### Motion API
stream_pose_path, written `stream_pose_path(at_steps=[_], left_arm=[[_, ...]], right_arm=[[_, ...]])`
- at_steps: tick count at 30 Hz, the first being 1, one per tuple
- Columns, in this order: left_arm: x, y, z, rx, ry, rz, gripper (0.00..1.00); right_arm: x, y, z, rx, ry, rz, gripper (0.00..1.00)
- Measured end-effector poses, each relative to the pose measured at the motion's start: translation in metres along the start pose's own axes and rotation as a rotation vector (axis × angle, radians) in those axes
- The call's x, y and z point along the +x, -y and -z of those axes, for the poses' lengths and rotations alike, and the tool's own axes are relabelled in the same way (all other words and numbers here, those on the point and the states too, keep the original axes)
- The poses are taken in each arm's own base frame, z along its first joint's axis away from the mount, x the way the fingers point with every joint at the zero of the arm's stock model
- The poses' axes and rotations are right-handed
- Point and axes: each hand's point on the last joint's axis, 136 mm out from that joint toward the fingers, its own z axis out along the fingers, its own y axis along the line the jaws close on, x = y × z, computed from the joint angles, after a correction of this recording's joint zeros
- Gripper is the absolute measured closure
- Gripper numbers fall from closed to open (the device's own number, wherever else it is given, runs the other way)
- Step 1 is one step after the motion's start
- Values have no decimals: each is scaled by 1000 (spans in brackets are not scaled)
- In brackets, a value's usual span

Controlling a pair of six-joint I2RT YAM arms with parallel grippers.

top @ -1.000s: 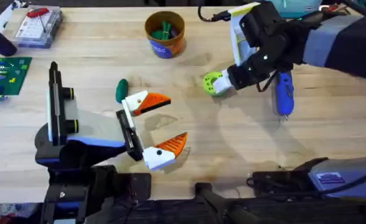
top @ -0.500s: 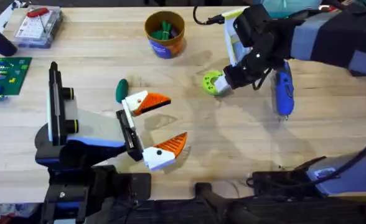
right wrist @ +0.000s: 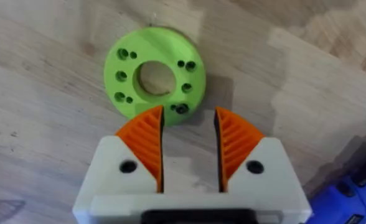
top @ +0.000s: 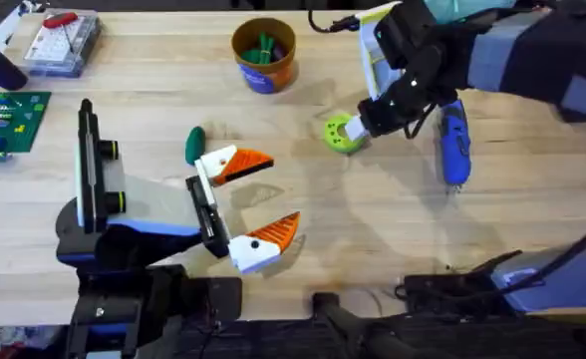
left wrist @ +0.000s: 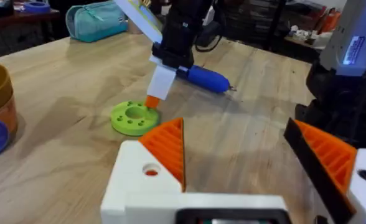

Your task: Pick up the gripper from the table and insert it into the empty holder that is missing its gripper. Then pick up a screw, insert it into the mounting hole, and use the screwdriver to tighten it. Finally, clean up the table by picking up the vegetable and placing it into the bucket.

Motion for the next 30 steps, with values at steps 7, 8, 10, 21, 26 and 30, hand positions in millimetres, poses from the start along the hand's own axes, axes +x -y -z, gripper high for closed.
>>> stream_pose_path(at_steps=[7,8,10,21,26,30], left_arm=[[0,0,0,0,0,0,6],[0,0,0,0,0,0,6],[0,0,0,0,0,0,6],[0,0,0,0,0,0,6],[0,0,0,0,0,0,6],[0,0,0,0,0,0,6]], right_arm=[[-3,0,1,3,6,6,682],[-3,0,0,3,3,7,696],[-2,0,-3,3,-5,8,716],[-2,-4,-8,-1,-18,18,859],[-2,-3,-8,1,-18,18,935],[-2,-3,-8,5,-18,18,997]])
